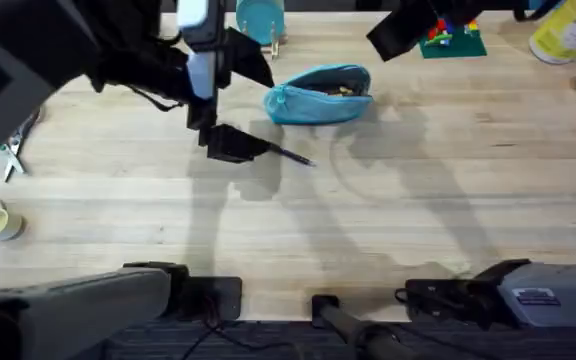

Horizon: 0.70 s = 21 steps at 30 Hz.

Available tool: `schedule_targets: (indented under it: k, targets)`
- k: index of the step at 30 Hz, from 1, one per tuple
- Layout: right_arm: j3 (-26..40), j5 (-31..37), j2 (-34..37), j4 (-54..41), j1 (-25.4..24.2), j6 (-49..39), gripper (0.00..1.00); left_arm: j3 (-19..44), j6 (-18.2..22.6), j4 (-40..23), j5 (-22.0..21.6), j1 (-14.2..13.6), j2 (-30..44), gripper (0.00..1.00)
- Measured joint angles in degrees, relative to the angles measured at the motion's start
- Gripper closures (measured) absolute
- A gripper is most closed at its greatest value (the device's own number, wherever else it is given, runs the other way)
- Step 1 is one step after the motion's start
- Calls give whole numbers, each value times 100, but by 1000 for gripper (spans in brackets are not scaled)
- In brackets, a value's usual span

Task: Unzip the bag, pick up the pens from the table one at a time and place them inside, then zip the bag closed.

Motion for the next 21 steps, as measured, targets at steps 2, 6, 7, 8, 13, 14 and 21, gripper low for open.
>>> schedule_targets:
  k: [2,6,7,8,13,14,21]
  targets:
    - [0,0,0,0,0,0,5,0,132,21,-78,-126,97,7]
    - [0,0,0,0,0,2,5,0,258,56,-417,-423,279,7]
    - [0,0,0,0,0,2,5,0,280,72,-533,-516,341,8]
    - [0,0,0,-2,0,2,5,0,290,84,-620,-586,395,8]
    - [0,0,-2,0,0,1,5,0,324,97,-1134,-931,693,7]
    - [0,0,0,-2,0,0,5,0,322,120,-1229,-988,746,8]
    - [0,0,0,-2,0,2,5,0,75,369,-1971,-1431,1128,7]
